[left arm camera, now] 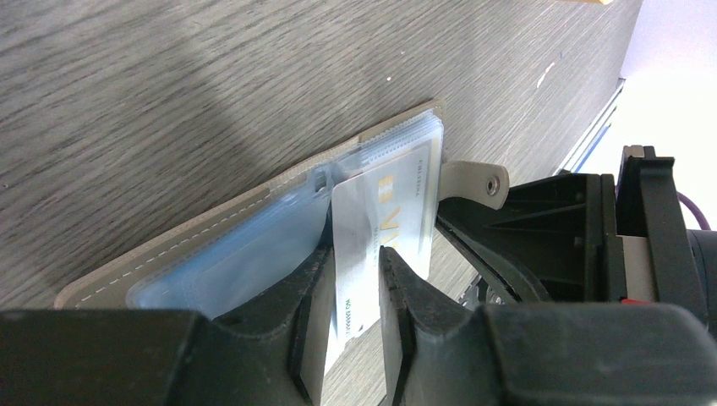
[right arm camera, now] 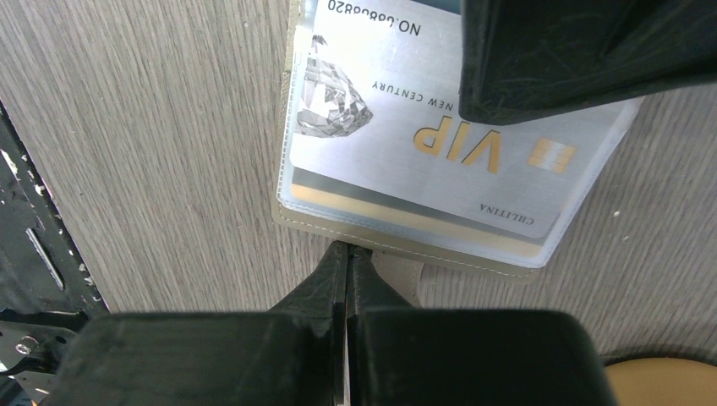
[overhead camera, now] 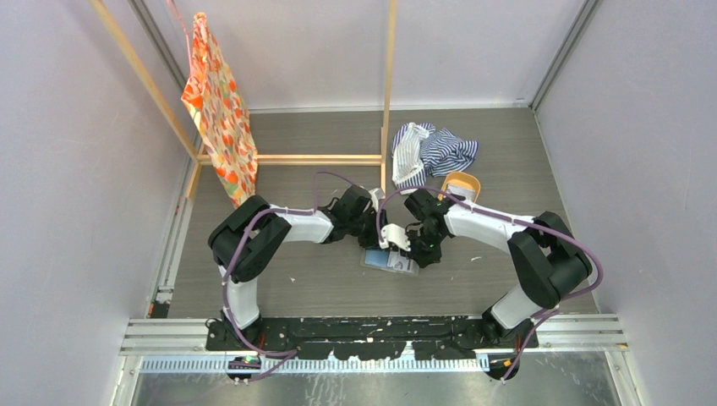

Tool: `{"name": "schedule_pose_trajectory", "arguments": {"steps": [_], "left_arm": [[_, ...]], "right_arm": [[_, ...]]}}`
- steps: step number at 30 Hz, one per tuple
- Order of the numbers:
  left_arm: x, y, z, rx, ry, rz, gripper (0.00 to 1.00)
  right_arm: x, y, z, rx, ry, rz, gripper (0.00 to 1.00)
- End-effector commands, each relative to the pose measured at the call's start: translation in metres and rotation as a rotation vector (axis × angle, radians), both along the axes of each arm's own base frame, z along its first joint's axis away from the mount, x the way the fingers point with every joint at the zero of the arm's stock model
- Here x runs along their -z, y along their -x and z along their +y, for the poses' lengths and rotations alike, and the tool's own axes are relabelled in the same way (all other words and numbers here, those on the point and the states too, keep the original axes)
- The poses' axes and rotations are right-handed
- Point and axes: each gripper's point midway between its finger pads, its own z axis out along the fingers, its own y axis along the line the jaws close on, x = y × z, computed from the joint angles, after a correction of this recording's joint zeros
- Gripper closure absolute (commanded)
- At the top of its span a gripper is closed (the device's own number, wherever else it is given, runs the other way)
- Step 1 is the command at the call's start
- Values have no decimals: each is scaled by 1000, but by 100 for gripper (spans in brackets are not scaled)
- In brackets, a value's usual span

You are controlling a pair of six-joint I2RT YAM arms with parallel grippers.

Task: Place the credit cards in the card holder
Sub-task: Insert the credit card into the card holder.

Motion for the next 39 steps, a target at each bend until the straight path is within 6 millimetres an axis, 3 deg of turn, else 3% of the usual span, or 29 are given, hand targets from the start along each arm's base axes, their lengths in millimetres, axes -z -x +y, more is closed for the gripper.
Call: {"name": "schedule_pose_trajectory", "arguments": {"steps": [1,9,15,39], "left_arm": [[-34,20,-52,65,124,-64,67],[-40,3,-27,-53,38,-159,69],[-43,0,-21,-71,16,-178,69],[-56,9,-42,-90,262,-91,79]], "right_arm": [[6,-14,18,-18,-27,-65,99],[4,-15,18,-17,-27,-72,99],[3,-16,19,-18,-35,-78,99],[-13,-28,33,81,-180,-95,99]]}}
